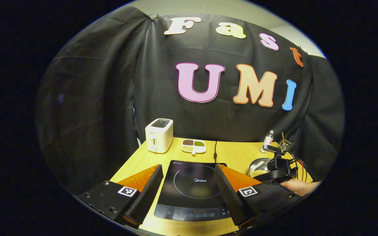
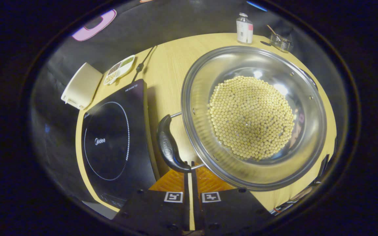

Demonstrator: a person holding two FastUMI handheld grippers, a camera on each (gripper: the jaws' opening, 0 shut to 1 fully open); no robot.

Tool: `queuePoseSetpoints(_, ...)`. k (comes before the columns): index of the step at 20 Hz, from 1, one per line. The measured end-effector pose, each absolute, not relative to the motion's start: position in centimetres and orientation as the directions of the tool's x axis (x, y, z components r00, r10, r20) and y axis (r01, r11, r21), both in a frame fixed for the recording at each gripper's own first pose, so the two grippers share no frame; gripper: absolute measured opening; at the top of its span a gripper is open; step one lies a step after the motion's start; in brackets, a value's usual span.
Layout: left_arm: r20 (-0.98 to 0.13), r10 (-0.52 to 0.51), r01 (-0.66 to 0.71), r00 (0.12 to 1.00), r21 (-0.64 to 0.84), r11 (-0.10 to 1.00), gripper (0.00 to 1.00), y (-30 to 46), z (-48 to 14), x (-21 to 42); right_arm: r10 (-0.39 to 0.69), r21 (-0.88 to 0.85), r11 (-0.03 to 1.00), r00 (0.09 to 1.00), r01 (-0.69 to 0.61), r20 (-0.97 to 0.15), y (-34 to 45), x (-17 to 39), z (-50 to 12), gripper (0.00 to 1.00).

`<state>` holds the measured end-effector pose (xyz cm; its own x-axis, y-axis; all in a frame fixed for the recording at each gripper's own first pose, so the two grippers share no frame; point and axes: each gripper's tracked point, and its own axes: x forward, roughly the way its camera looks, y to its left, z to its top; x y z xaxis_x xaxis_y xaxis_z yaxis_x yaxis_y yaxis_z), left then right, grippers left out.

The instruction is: First push the handle of the pot to place it horizontally, then grasp the pot with both hands and set it on the induction cooktop.

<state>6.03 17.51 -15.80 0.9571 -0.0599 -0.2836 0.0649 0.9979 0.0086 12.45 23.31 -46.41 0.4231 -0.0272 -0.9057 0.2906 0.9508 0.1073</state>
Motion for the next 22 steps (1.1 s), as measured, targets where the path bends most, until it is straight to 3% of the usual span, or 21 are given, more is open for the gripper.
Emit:
queuePoseSetpoints(1,-0.285,-0.061,0.065,0.957,0.006,0.998,0.96,17.5,-15.8,6.0,-0.030,0.108,0.950,0.429,0.293,-0.903,23.4,12.9,-46.4,0.06)
queuePoseSetpoints(6,-0.288,-0.066,0.072,0.955,0.011,0.997,0.96,16.9,-15.8,5.9,-0.016,0.136,0.941,0.443,0.310,-0.897,24.2,15.0,-46.2,0.06)
queuePoseSetpoints(7,-0.289,-0.069,0.074,0.955,0.009,0.997,0.96,16.6,-15.8,5.9,-0.012,0.137,0.942,0.441,0.305,-0.898,24.4,15.2,-46.3,0.00)
queuePoseSetpoints(8,-0.293,-0.073,0.078,0.953,0.007,0.997,0.96,16.4,-15.9,5.9,-0.013,0.130,0.946,0.437,0.296,-0.899,24.4,15.2,-46.3,0.06)
queuePoseSetpoints(11,-0.302,-0.094,0.098,0.949,-0.001,0.995,0.94,15.4,-16.1,5.9,0.011,0.132,0.961,0.439,0.244,-0.898,24.6,14.7,-45.5,0.06)
queuePoseSetpoints(12,-0.306,-0.103,0.106,0.947,-0.004,0.994,0.96,15.0,-16.3,6.0,0.032,0.148,0.961,0.441,0.233,-0.897,24.7,14.3,-45.0,0.00)
queuePoseSetpoints(13,-0.310,-0.112,0.115,0.944,-0.009,0.993,0.96,14.6,-16.4,6.0,0.049,0.162,0.962,0.447,0.219,-0.893,24.6,13.9,-44.4,0.08)
queuePoseSetpoints(14,-0.314,-0.120,0.123,0.942,-0.012,0.992,0.96,14.3,-16.5,6.0,0.066,0.176,0.963,0.458,0.202,-0.886,24.4,13.4,-43.5,0.07)
queuePoseSetpoints(15,-0.318,-0.129,0.132,0.939,-0.012,0.991,0.96,13.9,-16.5,6.1,0.084,0.192,0.963,0.470,0.187,-0.879,24.3,12.8,-42.5,0.00)
queuePoseSetpoints(16,-0.320,-0.138,0.142,0.937,-0.010,0.990,0.96,13.5,-16.7,6.2,0.104,0.211,0.962,0.477,0.176,-0.873,24.1,12.1,-41.5,0.07)
queuePoseSetpoints(19,-0.339,-0.164,0.172,0.927,-0.005,0.985,0.96,12.4,-17.1,6.4,0.136,0.257,0.952,0.518,0.169,-0.844,22.4,10.1,-38.7,0.07)
queuePoseSetpoints(20,-0.344,-0.176,0.184,0.922,-0.009,0.983,0.97,12.0,-17.5,6.3,0.134,0.264,0.948,0.529,0.178,-0.838,21.5,9.5,-37.6,0.00)
queuePoseSetpoints(21,-0.348,-0.187,0.195,0.918,-0.013,0.981,0.96,11.6,-17.6,6.3,0.152,0.292,0.940,0.547,0.178,-0.823,21.3,9.2,-36.8,0.00)
queuePoseSetpoints(22,-0.353,-0.197,0.205,0.915,-0.014,0.979,0.97,11.1,-17.9,6.3,0.151,0.299,0.936,0.557,0.186,-0.817,20.3,8.6,-36.0,0.18)
